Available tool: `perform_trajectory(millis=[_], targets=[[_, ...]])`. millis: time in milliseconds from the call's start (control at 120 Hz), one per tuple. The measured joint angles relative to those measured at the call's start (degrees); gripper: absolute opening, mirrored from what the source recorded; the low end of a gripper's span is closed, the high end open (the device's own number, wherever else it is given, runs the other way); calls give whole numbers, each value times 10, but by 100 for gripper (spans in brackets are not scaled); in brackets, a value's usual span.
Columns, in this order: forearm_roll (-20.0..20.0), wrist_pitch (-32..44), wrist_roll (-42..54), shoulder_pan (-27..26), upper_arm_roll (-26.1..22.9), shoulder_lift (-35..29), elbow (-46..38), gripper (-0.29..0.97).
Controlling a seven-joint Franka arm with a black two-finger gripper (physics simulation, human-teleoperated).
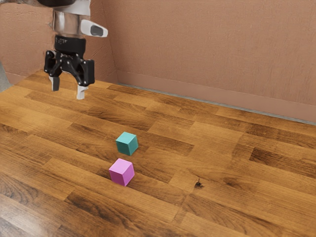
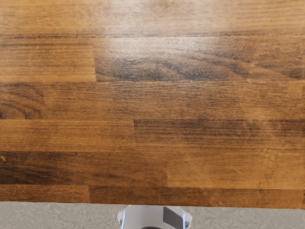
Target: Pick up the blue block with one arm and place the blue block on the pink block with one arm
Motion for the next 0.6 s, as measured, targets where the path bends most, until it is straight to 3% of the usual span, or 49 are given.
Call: perform_trajectory(millis=[150, 358, 600], targets=[[3, 135, -17, -19, 0, 19, -30, 68], [16, 309, -44, 70, -2, 63, -154, 68], [18, 500, -63, 65, -7, 104, -236, 68]])
